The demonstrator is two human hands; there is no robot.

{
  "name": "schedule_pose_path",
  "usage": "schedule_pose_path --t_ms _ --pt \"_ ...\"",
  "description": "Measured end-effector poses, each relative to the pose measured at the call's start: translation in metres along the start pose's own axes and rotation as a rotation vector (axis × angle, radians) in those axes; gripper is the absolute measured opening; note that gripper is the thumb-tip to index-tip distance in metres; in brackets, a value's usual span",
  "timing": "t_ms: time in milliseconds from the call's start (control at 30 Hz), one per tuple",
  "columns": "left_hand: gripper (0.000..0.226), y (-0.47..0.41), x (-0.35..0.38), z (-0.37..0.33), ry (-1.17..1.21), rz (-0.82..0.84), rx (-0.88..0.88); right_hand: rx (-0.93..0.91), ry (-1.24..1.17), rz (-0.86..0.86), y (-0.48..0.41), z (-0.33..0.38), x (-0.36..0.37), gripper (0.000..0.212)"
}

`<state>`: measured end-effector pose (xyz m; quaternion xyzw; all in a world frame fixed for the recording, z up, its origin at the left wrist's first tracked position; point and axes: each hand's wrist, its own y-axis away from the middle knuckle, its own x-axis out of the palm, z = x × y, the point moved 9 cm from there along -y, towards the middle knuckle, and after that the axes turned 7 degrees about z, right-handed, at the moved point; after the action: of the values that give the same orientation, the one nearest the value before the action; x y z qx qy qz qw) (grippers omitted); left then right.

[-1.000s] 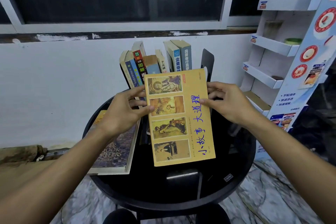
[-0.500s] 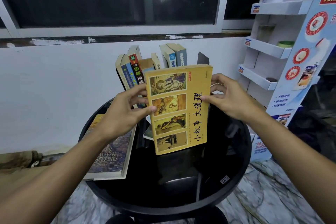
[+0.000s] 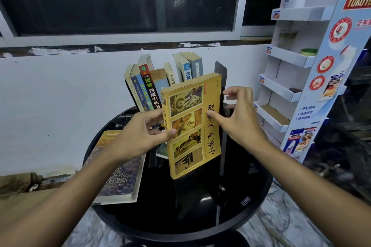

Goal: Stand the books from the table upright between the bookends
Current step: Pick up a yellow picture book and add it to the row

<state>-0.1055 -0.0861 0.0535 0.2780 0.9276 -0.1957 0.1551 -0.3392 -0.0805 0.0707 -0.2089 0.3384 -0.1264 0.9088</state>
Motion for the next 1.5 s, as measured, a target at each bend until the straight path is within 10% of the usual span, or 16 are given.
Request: schedule_pose_path --t_ms 433,767,1500 --pt "0.062 0.012 0.040 0.006 0.008 0.135 0.010 -0.128 -0.005 0.163 0.044 0.078 0.010 0.093" --pt "0.086 0.008 0.090 -0.023 -0.002 -0.074 0.142 -0.059 0.296 0.005 0.049 0.088 -0.040 0.024" --pt "0.067 -0.142 -0.009 -0.055 -0.835 -0.212 0.132 0.015 0.452 -0.034 -0.014 0.067 -0.091 0.022"
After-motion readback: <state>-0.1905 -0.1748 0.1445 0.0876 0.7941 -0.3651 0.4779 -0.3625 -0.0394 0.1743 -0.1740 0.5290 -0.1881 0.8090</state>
